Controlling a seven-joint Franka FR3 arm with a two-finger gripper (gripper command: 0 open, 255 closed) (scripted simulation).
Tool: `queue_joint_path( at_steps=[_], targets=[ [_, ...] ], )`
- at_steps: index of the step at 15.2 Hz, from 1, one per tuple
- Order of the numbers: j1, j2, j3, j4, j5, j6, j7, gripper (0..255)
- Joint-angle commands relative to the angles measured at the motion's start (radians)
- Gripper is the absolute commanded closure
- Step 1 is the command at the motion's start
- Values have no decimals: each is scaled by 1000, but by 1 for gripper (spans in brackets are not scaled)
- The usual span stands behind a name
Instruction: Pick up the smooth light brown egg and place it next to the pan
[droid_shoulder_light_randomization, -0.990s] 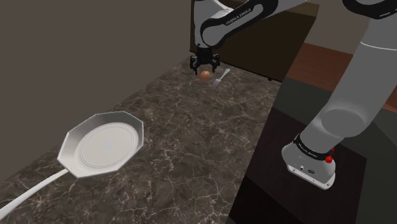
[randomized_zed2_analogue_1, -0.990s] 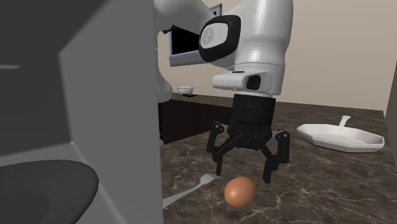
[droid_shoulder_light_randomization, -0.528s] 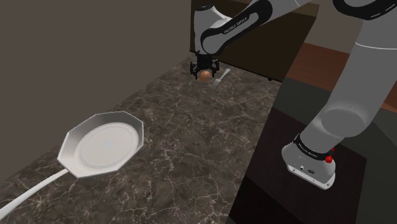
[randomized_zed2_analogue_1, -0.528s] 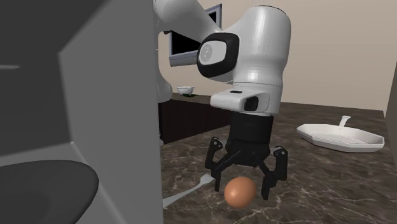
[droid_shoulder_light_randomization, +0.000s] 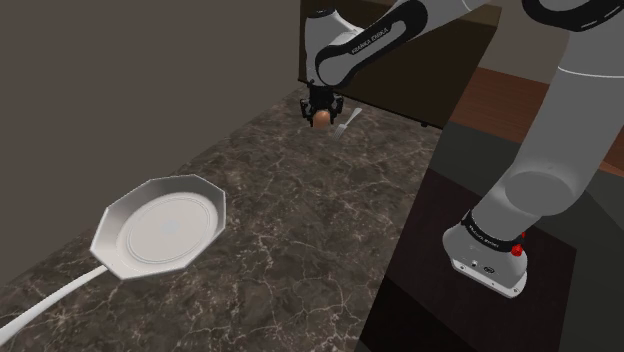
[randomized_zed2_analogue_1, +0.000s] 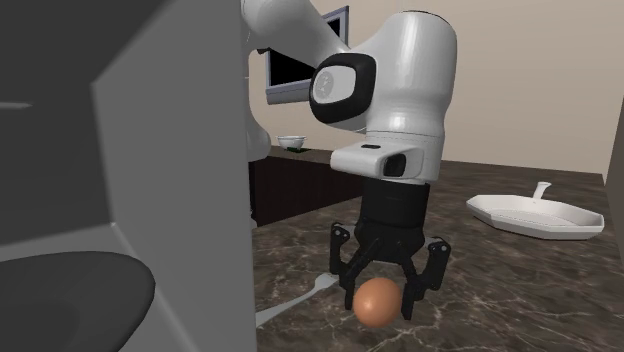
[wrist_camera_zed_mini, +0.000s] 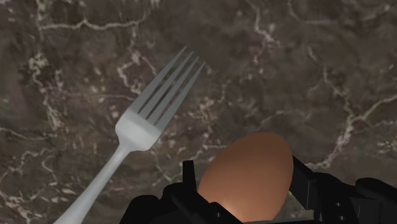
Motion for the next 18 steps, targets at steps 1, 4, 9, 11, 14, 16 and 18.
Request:
queue_joint_path(
  at_steps=[1,4,9,11,14,16,18],
  targets=[
    [0,0,0,0,0,0,0,255],
    [0,0,0,0,0,0,0,255],
    [0,-8,1,4,4,-11,-3,255],
    [-1,-23,3,12,10,-34,-10,255],
    [-3,-45,6,26,20,-68,-20,255],
    [-3,-58,7,37,26,-92,-26,255],
    [-4,-71,8,48,31,-115,-32,255]
  ],
)
